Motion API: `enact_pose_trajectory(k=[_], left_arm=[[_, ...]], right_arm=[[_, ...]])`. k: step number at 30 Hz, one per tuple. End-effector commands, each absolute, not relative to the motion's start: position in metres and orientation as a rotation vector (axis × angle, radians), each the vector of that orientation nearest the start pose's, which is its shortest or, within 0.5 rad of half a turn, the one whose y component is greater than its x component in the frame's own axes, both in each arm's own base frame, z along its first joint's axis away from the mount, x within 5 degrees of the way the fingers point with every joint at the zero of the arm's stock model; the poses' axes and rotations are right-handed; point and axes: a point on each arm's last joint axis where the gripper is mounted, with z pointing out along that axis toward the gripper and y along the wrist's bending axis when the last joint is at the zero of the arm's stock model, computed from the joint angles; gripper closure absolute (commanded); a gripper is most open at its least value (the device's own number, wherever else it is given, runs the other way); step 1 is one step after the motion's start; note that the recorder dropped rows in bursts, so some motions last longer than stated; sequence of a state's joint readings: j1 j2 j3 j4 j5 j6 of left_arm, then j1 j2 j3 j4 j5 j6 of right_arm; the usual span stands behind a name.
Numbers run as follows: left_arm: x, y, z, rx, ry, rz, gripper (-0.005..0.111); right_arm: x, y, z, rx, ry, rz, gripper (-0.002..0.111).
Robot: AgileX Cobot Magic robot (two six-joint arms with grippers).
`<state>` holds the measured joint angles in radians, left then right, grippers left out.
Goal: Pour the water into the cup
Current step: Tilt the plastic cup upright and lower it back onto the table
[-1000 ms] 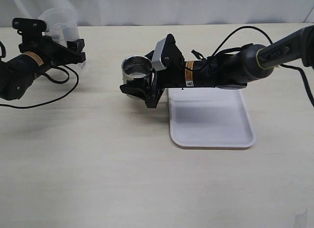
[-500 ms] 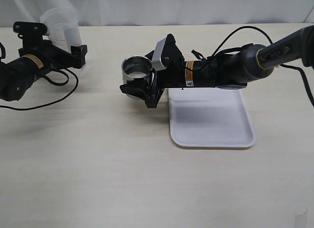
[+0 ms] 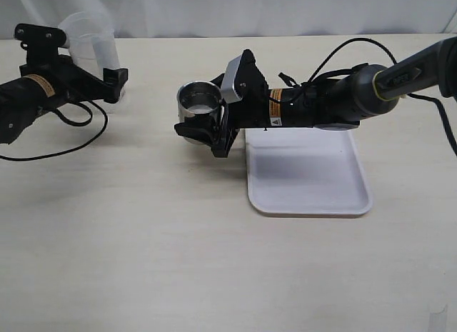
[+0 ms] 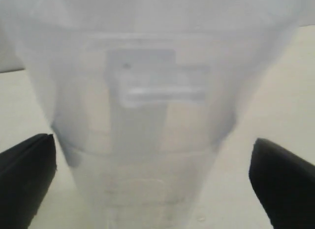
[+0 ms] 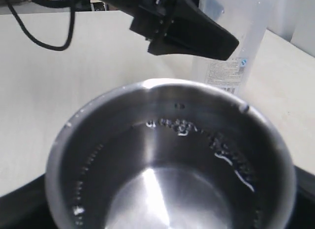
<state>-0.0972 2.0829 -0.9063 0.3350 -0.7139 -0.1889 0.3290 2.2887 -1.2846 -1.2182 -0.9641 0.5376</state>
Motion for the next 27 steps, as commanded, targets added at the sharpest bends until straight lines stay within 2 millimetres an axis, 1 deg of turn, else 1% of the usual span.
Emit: enact_pose_trajectory(k=[1,5,7,11,12,14,18,20,22,24,27], left_arm=[[0.369,-0.053,0.121,0.233,1.915,-0.228,0.002],[0.352,-0.045,0.129,0.205,1.919,-0.215,0.002],[0.342,-0.041,0.137,0.197,1.911,-0.208,0.002],[0.326,-0.038,0.158,0.196,1.892,-0.192,0.002],[0.322,-0.037,0.166,0.211,1.889,-0.173,0.002],[0.317,-0.035,0.175,0.222,1.92,-0.144,0.002],[0.304,-0.031,0.202,0.214,1.952,-0.098,0.002],[0.296,-0.028,0.217,0.174,1.949,-0.093,0.003],[0.289,-0.026,0.227,0.146,1.956,-0.086,0.012],[0.28,-0.026,0.235,0.145,1.927,-0.085,0.028],[0.264,-0.024,0.247,0.14,1.88,-0.088,0.067]], right_arm=[[0.392,0.207,0.11,-1.197,1.458,0.814,0.104],[0.392,0.207,0.11,-1.197,1.458,0.814,0.104],[0.392,0.207,0.11,-1.197,1.458,0.814,0.104],[0.392,0.207,0.116,-1.197,1.445,0.807,0.104],[0.392,0.207,0.118,-1.203,1.44,0.805,0.104],[0.392,0.207,0.12,-1.206,1.433,0.805,0.104],[0.391,0.207,0.123,-1.213,1.425,0.801,0.104],[0.391,0.207,0.124,-1.213,1.415,0.809,0.104],[0.391,0.207,0.124,-1.213,1.415,0.809,0.104],[0.391,0.207,0.124,-1.213,1.415,0.809,0.104],[0.391,0.207,0.124,-1.202,1.427,0.82,0.104]])
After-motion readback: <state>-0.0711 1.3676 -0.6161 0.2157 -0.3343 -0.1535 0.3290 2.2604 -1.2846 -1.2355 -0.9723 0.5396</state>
